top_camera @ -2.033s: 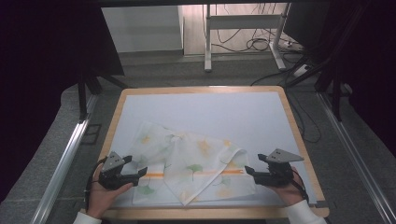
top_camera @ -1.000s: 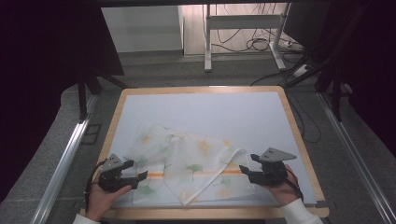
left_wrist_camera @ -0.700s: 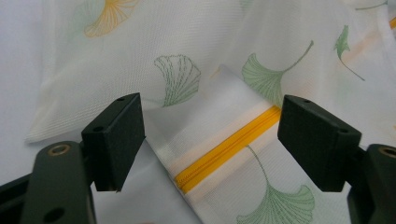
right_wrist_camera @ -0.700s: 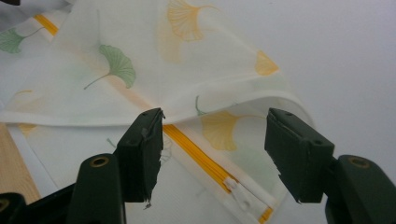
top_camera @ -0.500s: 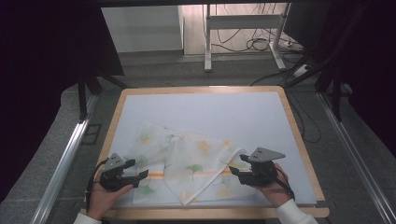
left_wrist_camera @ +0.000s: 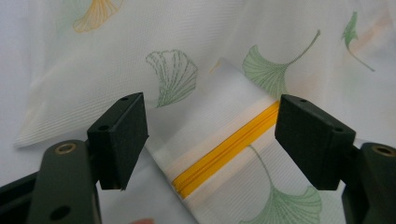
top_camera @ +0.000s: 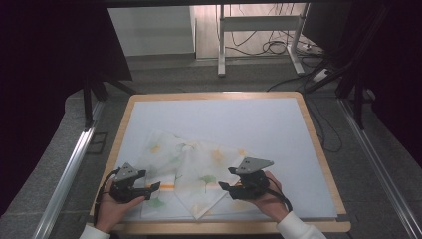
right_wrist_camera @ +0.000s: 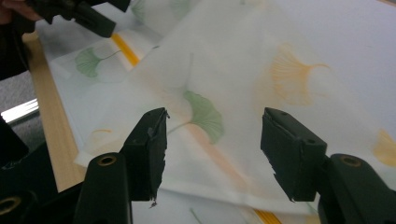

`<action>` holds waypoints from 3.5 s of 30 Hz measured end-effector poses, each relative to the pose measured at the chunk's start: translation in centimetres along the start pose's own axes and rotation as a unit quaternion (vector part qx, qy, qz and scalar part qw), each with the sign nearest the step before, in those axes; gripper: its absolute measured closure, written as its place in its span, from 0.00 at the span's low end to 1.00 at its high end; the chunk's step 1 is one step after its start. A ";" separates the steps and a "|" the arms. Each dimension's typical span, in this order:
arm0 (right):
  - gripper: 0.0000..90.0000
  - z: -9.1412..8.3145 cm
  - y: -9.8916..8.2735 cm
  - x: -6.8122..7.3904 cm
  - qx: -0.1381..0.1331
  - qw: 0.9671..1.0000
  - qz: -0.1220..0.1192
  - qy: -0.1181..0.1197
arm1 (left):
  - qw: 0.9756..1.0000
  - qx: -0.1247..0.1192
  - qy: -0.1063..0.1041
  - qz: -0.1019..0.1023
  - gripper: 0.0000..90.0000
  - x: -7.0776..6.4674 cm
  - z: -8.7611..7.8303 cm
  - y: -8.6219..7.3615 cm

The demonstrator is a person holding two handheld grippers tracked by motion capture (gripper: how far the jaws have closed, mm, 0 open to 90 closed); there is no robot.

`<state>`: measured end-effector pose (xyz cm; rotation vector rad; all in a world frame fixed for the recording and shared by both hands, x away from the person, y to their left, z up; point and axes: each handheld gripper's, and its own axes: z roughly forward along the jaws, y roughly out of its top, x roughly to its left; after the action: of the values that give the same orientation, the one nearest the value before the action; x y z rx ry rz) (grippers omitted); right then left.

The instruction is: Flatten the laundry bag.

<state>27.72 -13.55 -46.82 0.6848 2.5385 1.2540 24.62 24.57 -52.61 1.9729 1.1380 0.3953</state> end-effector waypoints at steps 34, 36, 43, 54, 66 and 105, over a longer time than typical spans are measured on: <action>0.38 8.7 1.2 7.0 0.132 0.986 -0.052 0.086 | 1.000 0.015 -0.004 0.000 0.31 0.1 0.2 -0.1; 0.38 9.3 1.1 7.4 0.142 0.985 -0.059 0.083 | 1.000 0.016 -0.004 0.000 0.31 0.1 0.2 -0.1; 0.42 10.0 0.7 7.6 0.160 0.982 -0.072 0.073 | 1.000 0.017 -0.004 0.003 0.31 0.1 0.3 -0.1; 0.66 9.7 0.7 7.4 0.157 0.984 -0.077 0.041 | 1.000 0.020 -0.002 0.006 0.31 0.1 0.4 -0.2; 0.95 9.4 0.8 6.8 0.146 0.986 -0.076 0.040 | 1.000 0.022 -0.005 0.008 0.31 0.2 0.5 -0.2; 0.98 4.4 5.2 0.2 0.046 0.998 -0.015 0.027 | 1.000 0.021 -0.010 0.010 0.31 0.1 0.6 -0.1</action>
<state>30.92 -7.74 -45.39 0.6383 2.6538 1.1670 24.92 24.38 -53.06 2.0207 1.1240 0.3642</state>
